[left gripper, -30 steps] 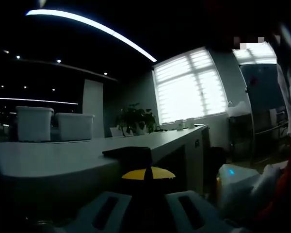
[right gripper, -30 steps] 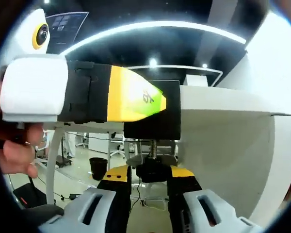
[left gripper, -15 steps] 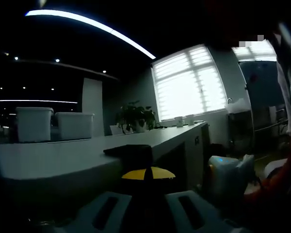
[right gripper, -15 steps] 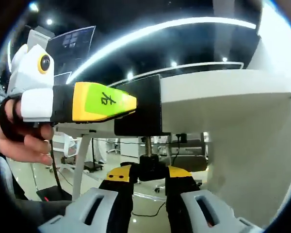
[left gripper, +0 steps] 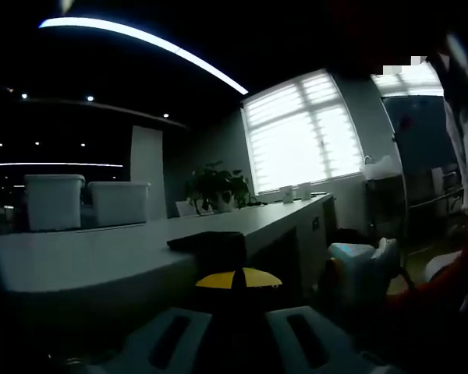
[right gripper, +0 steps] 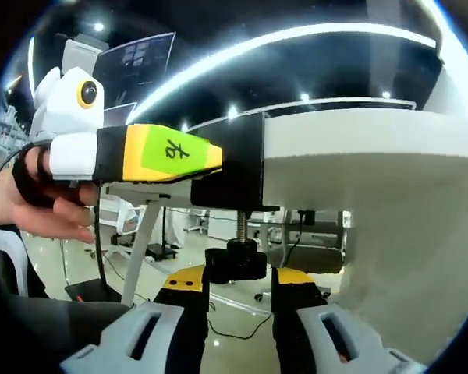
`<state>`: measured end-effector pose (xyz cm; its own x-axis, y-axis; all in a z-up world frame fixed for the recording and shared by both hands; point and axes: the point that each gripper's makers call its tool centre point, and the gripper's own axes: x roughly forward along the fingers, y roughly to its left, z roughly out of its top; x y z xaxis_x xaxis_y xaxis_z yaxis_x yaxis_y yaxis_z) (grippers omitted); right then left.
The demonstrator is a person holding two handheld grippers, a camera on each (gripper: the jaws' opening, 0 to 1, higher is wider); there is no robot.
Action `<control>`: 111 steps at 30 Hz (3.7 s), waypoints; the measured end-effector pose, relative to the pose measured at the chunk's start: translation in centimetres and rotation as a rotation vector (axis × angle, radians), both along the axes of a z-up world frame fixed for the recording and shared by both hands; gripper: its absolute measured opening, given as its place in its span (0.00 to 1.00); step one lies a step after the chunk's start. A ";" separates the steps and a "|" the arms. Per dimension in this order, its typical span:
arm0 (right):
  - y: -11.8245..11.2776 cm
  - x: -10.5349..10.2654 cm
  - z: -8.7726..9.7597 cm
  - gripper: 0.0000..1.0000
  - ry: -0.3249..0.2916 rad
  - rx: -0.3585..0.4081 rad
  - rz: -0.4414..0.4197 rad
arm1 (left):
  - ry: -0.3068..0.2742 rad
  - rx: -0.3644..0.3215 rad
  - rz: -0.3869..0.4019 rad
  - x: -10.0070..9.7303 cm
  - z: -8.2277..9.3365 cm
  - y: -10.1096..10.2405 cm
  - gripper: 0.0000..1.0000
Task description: Clamp the fixed fixture on the desktop, loosen the retaining clip, secure it to the edge of the desk, and tighten the retaining clip.
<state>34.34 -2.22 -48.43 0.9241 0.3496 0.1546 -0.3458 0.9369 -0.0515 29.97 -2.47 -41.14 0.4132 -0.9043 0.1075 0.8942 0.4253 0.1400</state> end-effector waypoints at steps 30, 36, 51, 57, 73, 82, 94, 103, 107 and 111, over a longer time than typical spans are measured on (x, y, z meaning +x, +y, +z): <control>-1.3 0.7 1.1 0.27 0.031 0.153 -0.307 | 0.030 -0.050 0.011 0.1 0.0 0.0 0.01; -0.7 0.5 1.3 0.27 -0.013 0.087 -0.175 | 0.029 -0.044 0.009 0.1 -0.1 0.0 0.01; -0.2 1.2 0.8 0.25 -0.026 0.006 0.111 | 0.029 -0.040 0.008 0.1 -0.1 -0.1 0.01; -0.4 1.1 0.8 0.26 -0.022 0.013 0.057 | 0.034 -0.041 0.007 0.1 -0.2 -0.2 0.01; -2.3 -0.1 -0.2 0.45 0.061 0.092 -0.422 | 0.012 -0.024 0.017 0.1 -0.3 -0.3 0.01; -1.6 0.4 1.2 0.30 0.006 0.089 -0.425 | 0.016 -0.034 0.012 0.1 -0.3 -0.2 0.01; -1.2 0.4 1.3 0.26 -0.016 0.083 -0.227 | 0.022 -0.031 0.005 0.1 -0.5 -0.3 0.01; -0.7 0.9 1.1 0.26 0.013 0.082 0.023 | 0.029 -0.046 0.007 0.1 -0.5 -0.3 0.01; -0.5 1.0 1.0 0.26 0.017 0.072 0.039 | 0.038 -0.043 -0.002 0.1 -0.4 -0.4 0.01; -0.7 0.8 1.0 0.26 0.004 0.074 0.001 | 0.036 -0.044 -0.002 0.1 -0.4 -0.5 0.01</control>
